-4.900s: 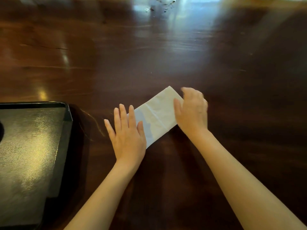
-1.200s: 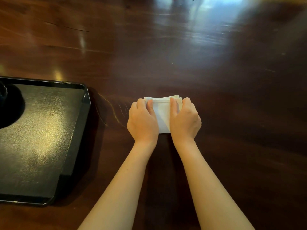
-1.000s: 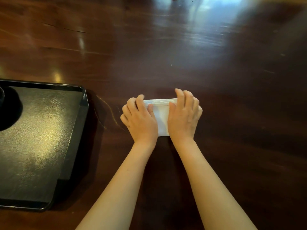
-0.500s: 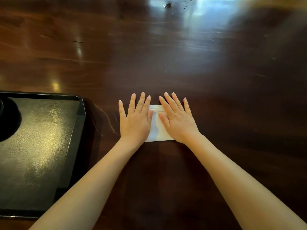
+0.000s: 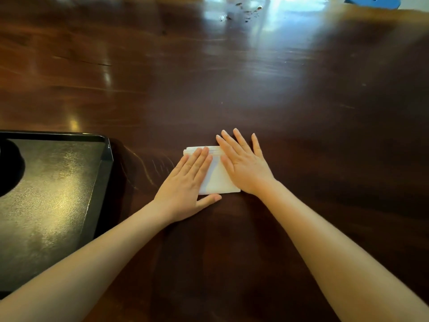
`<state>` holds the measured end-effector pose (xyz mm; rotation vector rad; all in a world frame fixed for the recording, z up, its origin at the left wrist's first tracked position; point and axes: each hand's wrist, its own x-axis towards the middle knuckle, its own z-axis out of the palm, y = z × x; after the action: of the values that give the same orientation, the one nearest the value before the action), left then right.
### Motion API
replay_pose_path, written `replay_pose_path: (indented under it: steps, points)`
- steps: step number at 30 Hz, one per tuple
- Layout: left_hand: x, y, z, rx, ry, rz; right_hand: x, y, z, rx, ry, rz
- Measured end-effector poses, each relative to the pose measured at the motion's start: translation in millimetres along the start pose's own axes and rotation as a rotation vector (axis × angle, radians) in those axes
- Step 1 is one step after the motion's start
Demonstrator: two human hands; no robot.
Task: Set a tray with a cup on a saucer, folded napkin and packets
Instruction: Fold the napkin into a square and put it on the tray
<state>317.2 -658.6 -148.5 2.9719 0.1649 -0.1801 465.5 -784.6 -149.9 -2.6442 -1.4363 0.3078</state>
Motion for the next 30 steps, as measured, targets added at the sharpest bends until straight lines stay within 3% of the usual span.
replay_pose_path:
  steps: [4, 7, 10, 14, 18, 20, 21, 25, 28, 30]
  points:
    - [2, 0, -11, 0.049, -0.049, 0.024, 0, 11, -7, 0.006, -0.031, -0.031]
    - [5, 11, -26, 0.146, 0.054, 0.095, -2, 6, -5, 0.049, -0.038, -0.011]
    - [4, 20, -31, 0.402, 0.188, 0.269, -1, 8, -6, 0.099, -0.058, -0.012]
    - [-3, 13, -27, 0.685, 0.207, 0.415, 2, 11, -9, 0.171, -0.096, 0.001]
    - [2, 16, -30, 0.655, 0.166, 0.390, 1, 6, -10, 0.193, -0.118, 0.020]
    - [5, 20, -39, 0.479, 0.179, 0.335, 3, 4, -17, 0.260, -0.165, 0.074]
    - [7, 20, -47, 0.267, 0.189, 0.288, 2, 3, -24, 0.352, -0.193, 0.121]
    - [3, 12, -96, -0.671, -0.003, -0.113, -16, -6, -64, 1.350, -0.149, 0.368]
    - [-16, 9, -128, -1.373, -0.194, -0.249, -31, -29, -89, 1.456, -0.087, 0.369]
    - [-32, 9, -140, -1.638, -0.241, -0.250, -37, -47, -102, 1.497, -0.064, 0.411]
